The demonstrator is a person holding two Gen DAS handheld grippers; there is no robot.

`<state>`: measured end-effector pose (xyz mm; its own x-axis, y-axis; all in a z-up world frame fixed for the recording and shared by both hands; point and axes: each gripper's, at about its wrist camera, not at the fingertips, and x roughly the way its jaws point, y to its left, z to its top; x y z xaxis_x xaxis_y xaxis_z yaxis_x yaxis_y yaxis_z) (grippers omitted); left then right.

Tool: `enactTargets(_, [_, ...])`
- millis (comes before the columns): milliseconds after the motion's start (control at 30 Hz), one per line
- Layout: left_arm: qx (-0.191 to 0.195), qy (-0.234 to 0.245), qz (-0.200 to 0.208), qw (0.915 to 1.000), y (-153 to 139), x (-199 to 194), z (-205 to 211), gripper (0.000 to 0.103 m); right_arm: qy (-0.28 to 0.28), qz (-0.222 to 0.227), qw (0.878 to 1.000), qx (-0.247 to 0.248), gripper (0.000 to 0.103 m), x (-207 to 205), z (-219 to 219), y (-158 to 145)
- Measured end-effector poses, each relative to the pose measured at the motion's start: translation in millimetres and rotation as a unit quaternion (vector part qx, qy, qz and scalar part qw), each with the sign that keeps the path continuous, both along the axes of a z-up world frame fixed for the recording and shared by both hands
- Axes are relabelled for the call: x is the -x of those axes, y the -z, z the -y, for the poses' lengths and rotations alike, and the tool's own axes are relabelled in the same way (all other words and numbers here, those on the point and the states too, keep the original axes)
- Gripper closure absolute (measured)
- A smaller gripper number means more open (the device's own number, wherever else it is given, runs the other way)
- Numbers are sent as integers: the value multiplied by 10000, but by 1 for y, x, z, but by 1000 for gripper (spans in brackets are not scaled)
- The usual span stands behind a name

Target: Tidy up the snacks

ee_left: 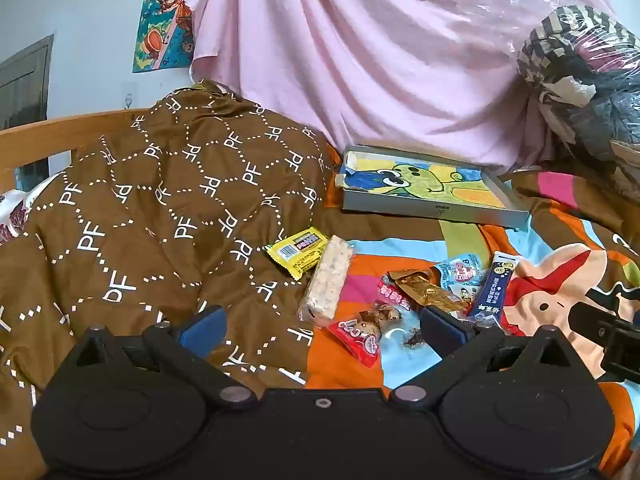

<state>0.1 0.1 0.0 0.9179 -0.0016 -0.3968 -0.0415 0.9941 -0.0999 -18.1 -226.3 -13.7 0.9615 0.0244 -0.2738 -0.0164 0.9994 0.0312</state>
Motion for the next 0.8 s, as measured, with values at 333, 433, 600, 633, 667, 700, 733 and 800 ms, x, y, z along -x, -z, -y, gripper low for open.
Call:
enactTargets(333, [5,20,19,10000,0,1,0,1,-18,-8,10000,3,0,-1,2,3])
enactTargets(433, [4,28,30,10000,1,2,-1,1,-20,-12,10000,9,0,0,0,3])
enactTargets(600, [-13,83,-4,10000,4,2,3,1,-18,-31,10000,8,0,0,-1,1])
enactTargets(633, [-35,87,12,10000,4,3,3,1,-18,-33,10000,8,0,-1,0,1])
enactTargets(667, [-52,89,21,9999,4,3,4,1,-17,-30,10000,5,0,-1,0,1])
enactTargets(700, [-58,101,15,9999,4,2,3,1,-17,-33,10000,9,0,-1,-1,2])
enactTargets(733, [-60,103,12,9999,3,2,3,1,-19,-35,10000,13,0,-2,-1,2])
enactTargets(800, [-56,97,10,9999,3,2,2,1,-32,-47,10000,23,0,-1,-2,1])
